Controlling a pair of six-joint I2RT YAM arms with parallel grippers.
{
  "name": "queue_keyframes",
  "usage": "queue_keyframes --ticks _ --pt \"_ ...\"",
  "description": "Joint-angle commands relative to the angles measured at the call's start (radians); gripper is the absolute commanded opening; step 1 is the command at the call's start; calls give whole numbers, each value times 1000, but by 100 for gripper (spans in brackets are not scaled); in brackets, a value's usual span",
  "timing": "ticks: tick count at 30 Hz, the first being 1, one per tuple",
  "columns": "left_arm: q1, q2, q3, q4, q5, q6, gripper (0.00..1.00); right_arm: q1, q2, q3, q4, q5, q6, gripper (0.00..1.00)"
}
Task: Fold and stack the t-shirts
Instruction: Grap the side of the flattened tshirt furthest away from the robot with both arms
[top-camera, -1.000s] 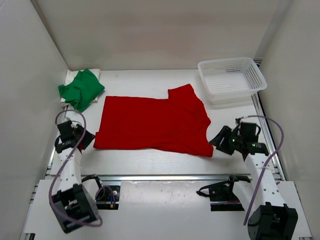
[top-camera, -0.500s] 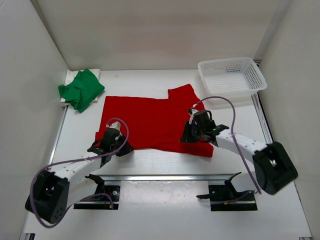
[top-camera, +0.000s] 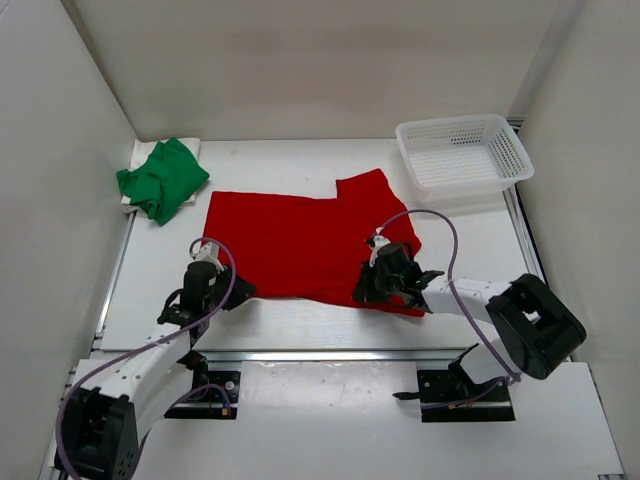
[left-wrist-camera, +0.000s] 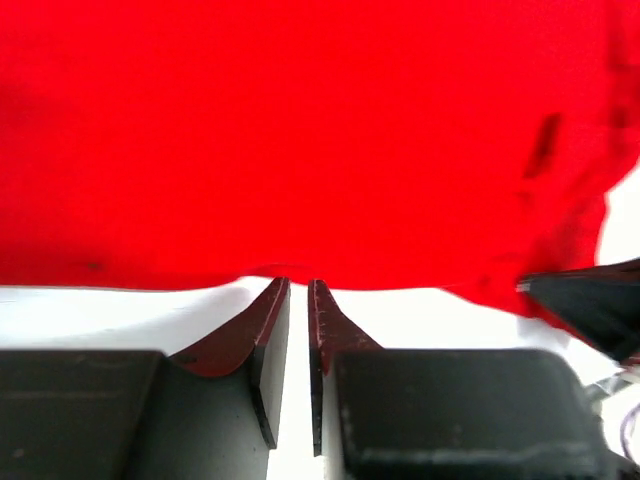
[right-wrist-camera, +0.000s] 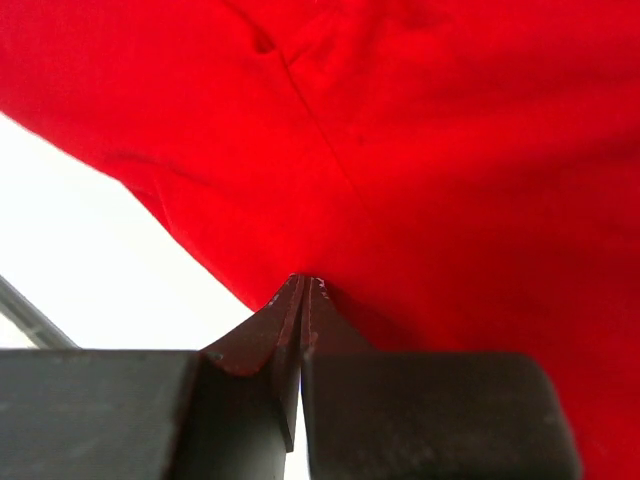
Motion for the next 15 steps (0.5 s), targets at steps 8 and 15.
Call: queue_keyframes --ticks 8,15 --pt "-77 157 132 25 -27 21 24 -19 -189 -99 -232 2 -70 0" --pt "7 230 91 80 -20 59 22 -24 -207 18 -235 -38 -70 8"
